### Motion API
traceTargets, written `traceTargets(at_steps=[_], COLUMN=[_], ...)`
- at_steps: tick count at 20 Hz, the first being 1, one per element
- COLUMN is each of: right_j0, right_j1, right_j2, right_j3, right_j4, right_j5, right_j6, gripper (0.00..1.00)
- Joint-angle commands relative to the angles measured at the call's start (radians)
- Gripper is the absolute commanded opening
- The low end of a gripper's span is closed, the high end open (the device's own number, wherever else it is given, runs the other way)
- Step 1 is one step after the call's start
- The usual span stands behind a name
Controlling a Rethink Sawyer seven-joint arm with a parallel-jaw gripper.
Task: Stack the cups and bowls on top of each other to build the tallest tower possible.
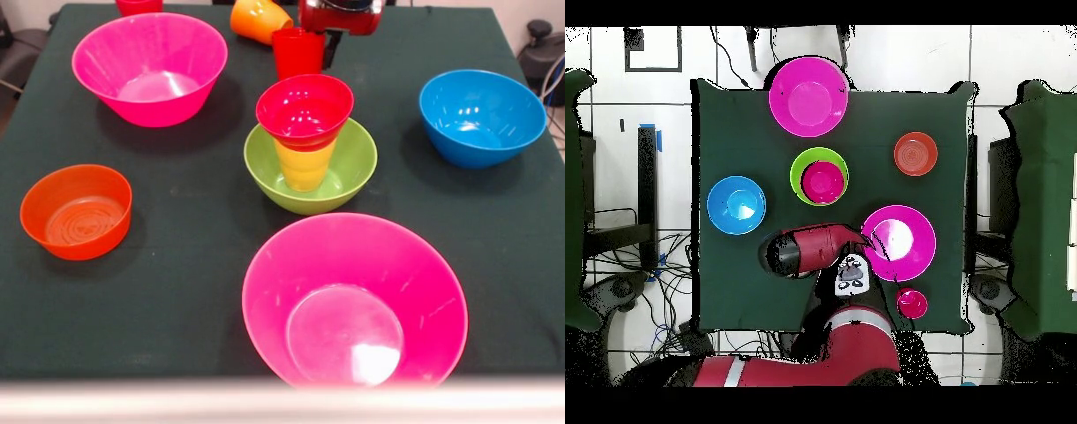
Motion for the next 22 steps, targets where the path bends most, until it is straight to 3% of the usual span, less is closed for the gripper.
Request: traceTargets(at_steps=[1,12,22], right_j0=[-0.009,-0.02,-0.049], right_j1=[-0.024,-0.102,-0.181], right_j2=[0.117,0.137,0.174], right_j3=[0.015,0.04,-0.003], right_j4=[0.046,0.07,0.098], right_j5=[0.173,0.284,0.482], right_j6=[0.012,-0.009,-0.063], gripper=[0.0,0.0,0.0])
